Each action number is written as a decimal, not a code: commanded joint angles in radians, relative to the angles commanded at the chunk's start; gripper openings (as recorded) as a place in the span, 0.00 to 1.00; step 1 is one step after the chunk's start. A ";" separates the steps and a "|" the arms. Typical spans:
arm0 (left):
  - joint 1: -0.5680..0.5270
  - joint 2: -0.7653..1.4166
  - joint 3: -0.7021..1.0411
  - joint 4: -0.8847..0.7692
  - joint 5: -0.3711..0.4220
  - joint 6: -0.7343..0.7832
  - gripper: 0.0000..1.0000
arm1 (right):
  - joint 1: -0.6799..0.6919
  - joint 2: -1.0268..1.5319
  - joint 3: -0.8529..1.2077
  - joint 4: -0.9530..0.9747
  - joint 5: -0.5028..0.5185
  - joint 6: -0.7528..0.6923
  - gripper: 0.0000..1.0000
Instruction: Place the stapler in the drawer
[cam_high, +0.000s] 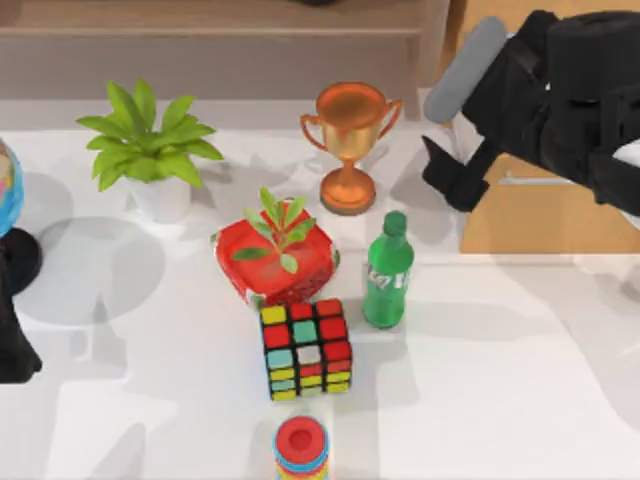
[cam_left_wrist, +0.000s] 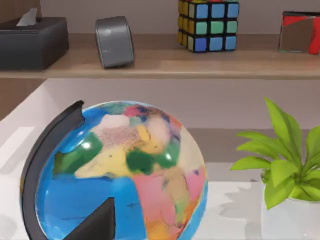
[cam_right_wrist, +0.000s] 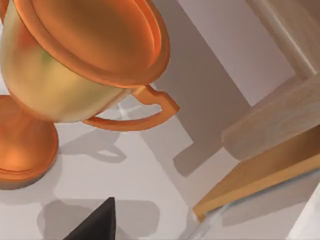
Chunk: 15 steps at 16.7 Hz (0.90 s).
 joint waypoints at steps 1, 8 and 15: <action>0.000 0.000 0.000 0.000 0.000 0.000 1.00 | 0.010 -0.016 -0.069 0.108 0.013 -0.054 1.00; 0.000 0.000 0.000 0.000 0.000 0.000 1.00 | 0.074 -0.024 -0.500 0.795 0.135 -0.405 1.00; 0.000 0.000 0.000 0.000 0.000 0.000 1.00 | 0.010 0.140 -0.737 1.280 0.306 -0.704 1.00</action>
